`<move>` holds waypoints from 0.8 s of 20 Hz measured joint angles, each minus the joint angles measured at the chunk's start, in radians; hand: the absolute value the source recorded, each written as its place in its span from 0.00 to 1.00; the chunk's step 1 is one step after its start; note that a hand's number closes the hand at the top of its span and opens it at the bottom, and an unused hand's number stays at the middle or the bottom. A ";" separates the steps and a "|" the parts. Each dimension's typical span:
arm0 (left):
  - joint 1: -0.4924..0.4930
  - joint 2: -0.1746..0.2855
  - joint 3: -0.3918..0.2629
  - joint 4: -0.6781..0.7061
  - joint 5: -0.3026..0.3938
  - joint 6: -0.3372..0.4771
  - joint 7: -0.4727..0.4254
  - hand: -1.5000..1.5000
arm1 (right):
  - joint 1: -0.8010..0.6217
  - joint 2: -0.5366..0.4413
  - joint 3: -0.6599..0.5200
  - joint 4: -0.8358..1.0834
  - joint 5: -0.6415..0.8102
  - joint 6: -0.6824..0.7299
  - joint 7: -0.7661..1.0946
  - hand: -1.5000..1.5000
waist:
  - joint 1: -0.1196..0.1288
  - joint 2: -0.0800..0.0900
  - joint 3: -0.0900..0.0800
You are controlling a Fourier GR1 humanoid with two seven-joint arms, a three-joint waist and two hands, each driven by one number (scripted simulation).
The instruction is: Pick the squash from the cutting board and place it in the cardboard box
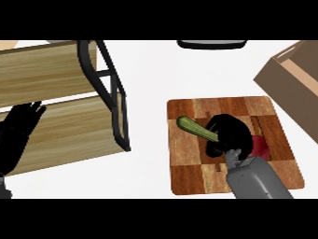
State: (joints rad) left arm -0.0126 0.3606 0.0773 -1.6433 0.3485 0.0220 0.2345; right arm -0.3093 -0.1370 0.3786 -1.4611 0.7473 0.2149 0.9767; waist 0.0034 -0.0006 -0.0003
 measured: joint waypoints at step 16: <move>-0.008 -0.056 0.025 0.003 -0.056 -0.031 0.006 0.50 | -0.082 -0.159 -0.072 0.110 0.011 0.131 -0.419 1.00 | 0.006 0.002 0.001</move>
State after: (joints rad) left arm -0.0205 0.3051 0.1024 -1.6405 0.2922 -0.0094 0.2408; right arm -0.3913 -0.2956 0.3066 -1.3513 0.7582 0.3456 0.5580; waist 0.0092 0.0018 0.0004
